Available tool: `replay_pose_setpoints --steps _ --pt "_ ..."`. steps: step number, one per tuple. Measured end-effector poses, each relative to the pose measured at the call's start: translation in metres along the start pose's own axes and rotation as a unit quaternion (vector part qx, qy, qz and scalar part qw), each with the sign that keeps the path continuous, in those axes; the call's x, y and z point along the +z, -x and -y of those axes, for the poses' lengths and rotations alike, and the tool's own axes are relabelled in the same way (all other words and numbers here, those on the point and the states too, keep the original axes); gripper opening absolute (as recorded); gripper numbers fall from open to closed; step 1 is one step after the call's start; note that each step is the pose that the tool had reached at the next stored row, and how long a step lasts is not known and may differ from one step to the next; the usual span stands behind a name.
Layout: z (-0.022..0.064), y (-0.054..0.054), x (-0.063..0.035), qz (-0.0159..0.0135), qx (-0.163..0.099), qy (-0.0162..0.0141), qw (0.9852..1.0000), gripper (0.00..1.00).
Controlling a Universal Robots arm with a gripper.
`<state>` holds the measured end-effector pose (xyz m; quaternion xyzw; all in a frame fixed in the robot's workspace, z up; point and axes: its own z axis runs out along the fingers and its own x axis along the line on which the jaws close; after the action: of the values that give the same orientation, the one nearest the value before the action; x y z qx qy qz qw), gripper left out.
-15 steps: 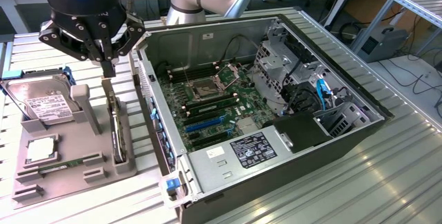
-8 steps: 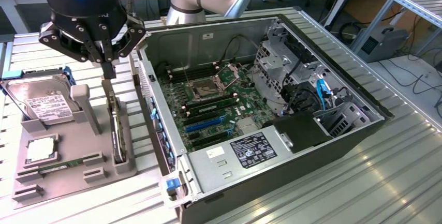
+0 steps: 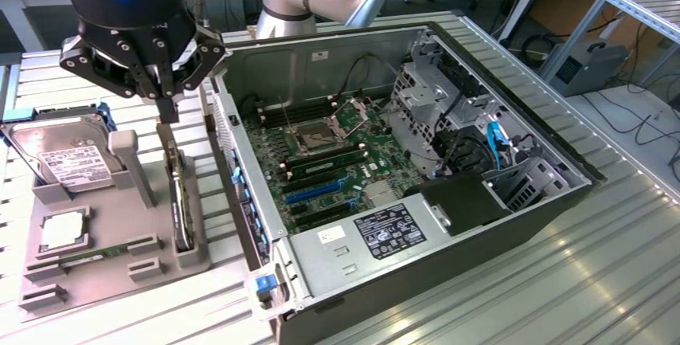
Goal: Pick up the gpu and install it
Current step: 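Reach for the gpu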
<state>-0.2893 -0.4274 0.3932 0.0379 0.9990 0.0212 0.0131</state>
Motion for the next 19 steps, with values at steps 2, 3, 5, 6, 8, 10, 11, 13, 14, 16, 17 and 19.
replay_pose_setpoints --steps 2,3,5,6,8,10,11,13,14,16,17,19 --pt "0.0006 0.0 0.0 0.0 0.0 0.0 1.0 0.11" --pt "0.001 0.0 0.0 0.0 0.0 0.0 1.0 0.11" --pt "0.0016 0.0 -0.0001 0.0 0.0 0.0 1.0 0.11" --pt "0.0019 0.0 -0.0001 0.0 0.0 0.0 1.0 0.11" --pt "0.0025 0.0 -0.0001 0.0 0.0 0.0 1.0 0.11" --pt "0.0055 0.0 -0.0002 0.0 0.0 0.0 1.0 0.11" --pt "0.0069 0.001 -0.0003 0.0 0.0 0.0 1.0 0.11" --pt "0.0085 0.001 -0.0003 0.0 0.0 0.0 1.0 0.11" --pt "0.0099 0.001 -0.0004 0.0 0.0 0.0 1.0 0.11" --pt "0.0133 0.001 -0.0006 0.0 0.0 0.0 1.0 0.11" --pt "0.0149 0.001 -0.0006 0.0 0.0 0.0 1.0 0.11" --pt "0.0169 0.001 -0.0007 0.0 0.0 0.0 1.0 0.11"
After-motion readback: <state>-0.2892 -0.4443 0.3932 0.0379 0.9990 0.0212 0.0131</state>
